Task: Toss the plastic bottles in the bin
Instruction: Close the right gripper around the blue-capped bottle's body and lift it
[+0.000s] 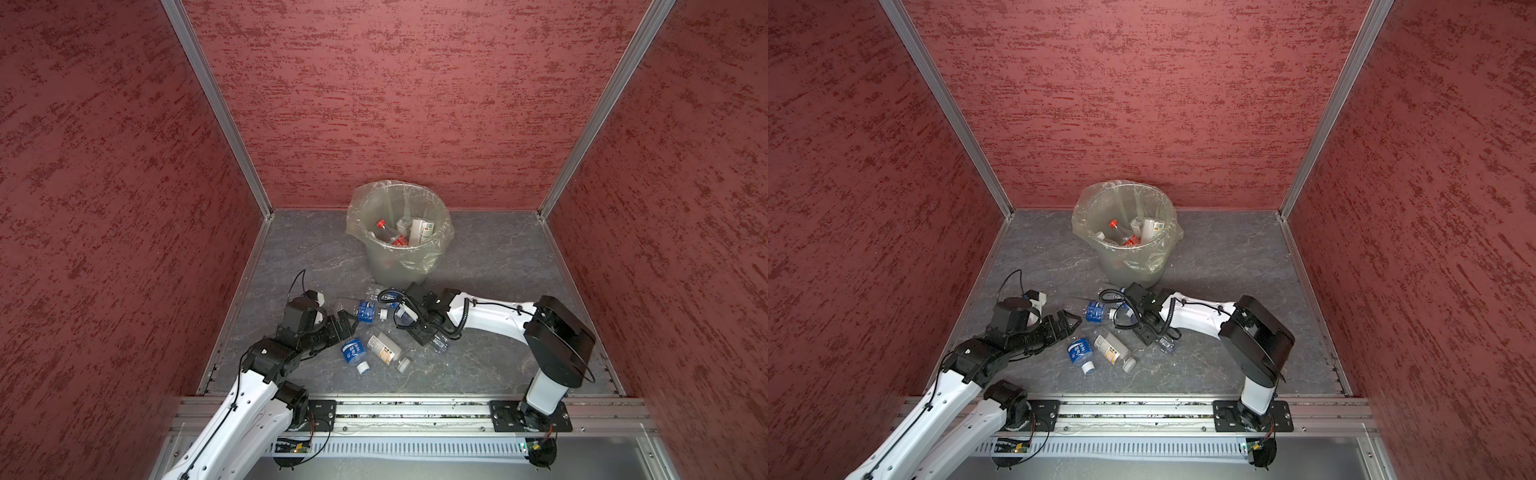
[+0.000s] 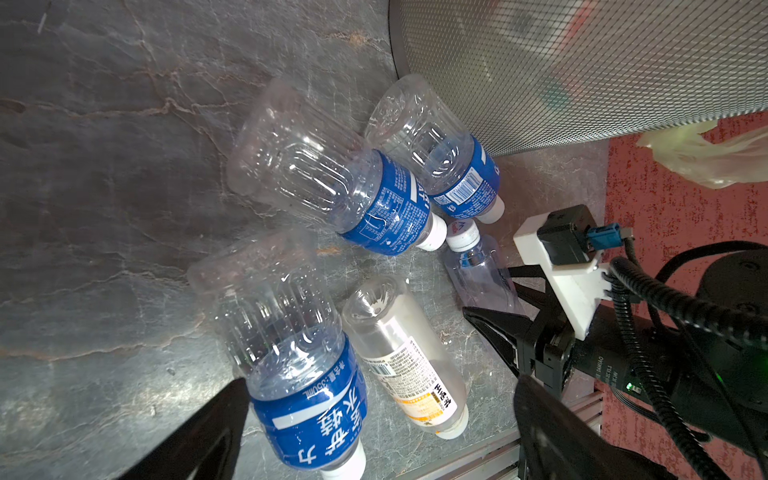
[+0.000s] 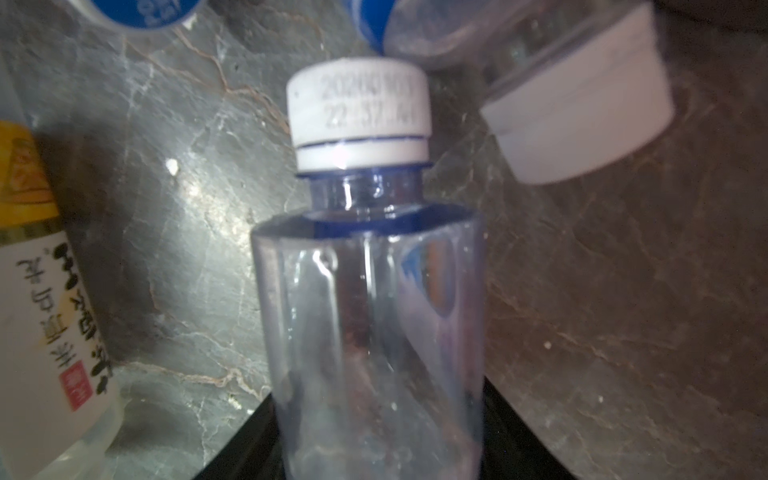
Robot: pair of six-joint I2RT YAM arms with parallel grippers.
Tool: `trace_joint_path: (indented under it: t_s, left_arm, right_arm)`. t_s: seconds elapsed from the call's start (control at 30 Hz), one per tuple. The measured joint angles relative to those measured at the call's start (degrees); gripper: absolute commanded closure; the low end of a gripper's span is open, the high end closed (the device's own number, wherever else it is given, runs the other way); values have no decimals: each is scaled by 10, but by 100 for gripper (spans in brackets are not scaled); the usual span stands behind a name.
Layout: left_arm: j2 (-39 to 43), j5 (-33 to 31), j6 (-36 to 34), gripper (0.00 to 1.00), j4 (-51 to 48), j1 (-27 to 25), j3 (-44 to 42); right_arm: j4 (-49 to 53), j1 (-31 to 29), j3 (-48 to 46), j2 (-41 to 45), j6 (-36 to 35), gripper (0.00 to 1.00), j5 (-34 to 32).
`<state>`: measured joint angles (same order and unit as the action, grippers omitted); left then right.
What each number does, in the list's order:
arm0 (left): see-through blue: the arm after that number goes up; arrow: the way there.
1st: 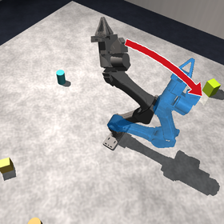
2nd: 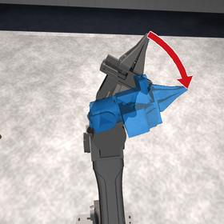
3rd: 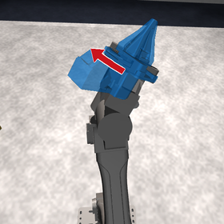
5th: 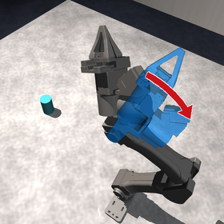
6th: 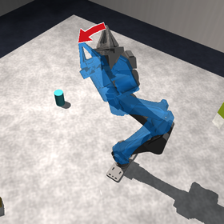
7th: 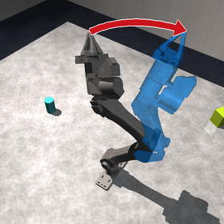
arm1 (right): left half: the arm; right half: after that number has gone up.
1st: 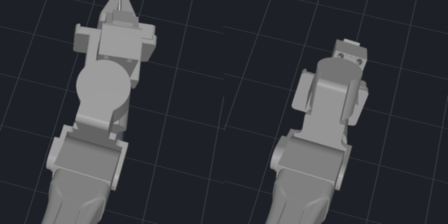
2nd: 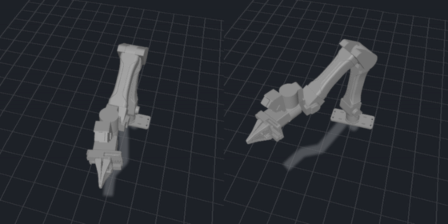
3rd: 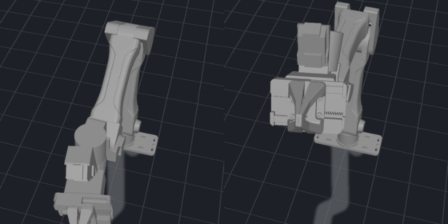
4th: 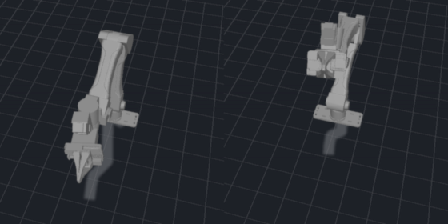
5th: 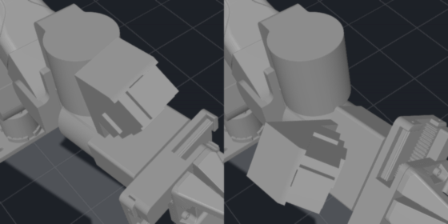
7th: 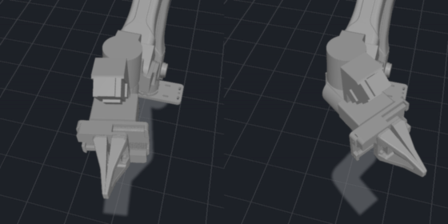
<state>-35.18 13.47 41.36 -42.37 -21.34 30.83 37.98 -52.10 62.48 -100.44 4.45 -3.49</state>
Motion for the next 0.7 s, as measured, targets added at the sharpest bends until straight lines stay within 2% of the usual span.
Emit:
trace_joint_path:
  t_s: [0.4,0.7]
  left_arm:
    - [-4,0,3,0,4,-2,0]
    - [-4,0,3,1,4,-2,0]
  right_arm:
    - [5,-6,0,-19,0,36,-10]
    - [13,-9,6,-19,-4,50,-19]
